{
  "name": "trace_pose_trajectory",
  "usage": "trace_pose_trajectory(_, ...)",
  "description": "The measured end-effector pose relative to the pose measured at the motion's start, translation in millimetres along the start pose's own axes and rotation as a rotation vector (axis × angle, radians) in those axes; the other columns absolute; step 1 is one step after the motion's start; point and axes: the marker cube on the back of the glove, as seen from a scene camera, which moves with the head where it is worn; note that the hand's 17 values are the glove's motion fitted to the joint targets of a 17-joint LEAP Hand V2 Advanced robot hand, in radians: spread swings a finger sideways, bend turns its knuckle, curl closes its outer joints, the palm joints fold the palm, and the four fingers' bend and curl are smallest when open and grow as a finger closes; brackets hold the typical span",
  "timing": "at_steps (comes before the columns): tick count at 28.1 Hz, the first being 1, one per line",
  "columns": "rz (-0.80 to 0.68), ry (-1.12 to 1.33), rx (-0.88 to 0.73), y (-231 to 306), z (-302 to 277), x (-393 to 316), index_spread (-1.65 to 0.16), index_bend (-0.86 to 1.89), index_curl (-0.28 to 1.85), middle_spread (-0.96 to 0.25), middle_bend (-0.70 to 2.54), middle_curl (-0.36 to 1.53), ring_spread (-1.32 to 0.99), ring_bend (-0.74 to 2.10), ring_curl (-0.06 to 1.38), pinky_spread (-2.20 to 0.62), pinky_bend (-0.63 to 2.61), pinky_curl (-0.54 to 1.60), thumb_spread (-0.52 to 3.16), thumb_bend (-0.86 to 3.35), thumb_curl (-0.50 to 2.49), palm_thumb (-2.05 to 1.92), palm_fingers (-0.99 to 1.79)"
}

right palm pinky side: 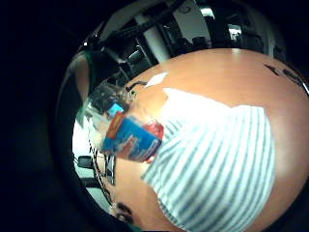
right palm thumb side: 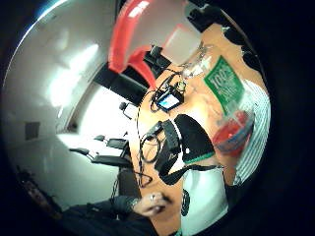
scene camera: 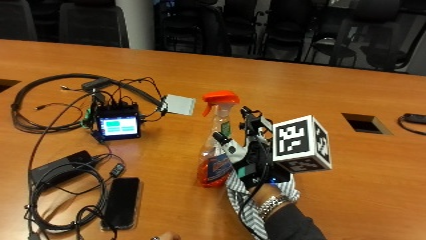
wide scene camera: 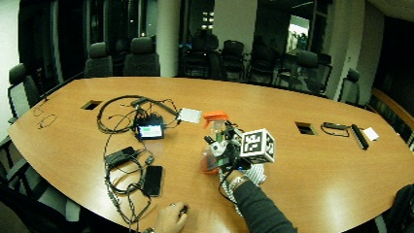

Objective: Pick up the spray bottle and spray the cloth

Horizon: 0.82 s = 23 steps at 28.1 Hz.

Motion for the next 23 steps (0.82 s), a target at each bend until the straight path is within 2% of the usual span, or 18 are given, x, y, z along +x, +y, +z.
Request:
trace_pose_trajectory(8,-0.006,0.284,-0.297,22,-74,-13,-0.37,0.14,0.38,-0.08,0.24,0.4,-0.1,0.49,0.37,0.2,0.37,0.35,1.13,-0.02,0.42,0.7,0.52)
trace_pose_trajectory(13,-0.002,0.454,-0.415,34,-110,-18,-0.39,0.17,0.37,-0.07,0.22,0.39,-0.08,0.42,0.35,0.23,0.32,0.34,1.16,-0.02,0.41,0.68,0.49)
trace_pose_trajectory(18,-0.035,0.71,-0.405,42,-135,-13,-0.41,0.17,0.37,-0.06,0.18,0.38,-0.07,0.34,0.33,0.25,0.31,0.33,1.17,-0.02,0.39,0.67,0.42)
trace_pose_trajectory(23,-0.059,0.812,-0.393,44,-144,-6,-0.42,0.17,0.36,-0.06,0.17,0.36,-0.07,0.32,0.32,0.26,0.29,0.33,1.18,-0.02,0.38,0.66,0.41)
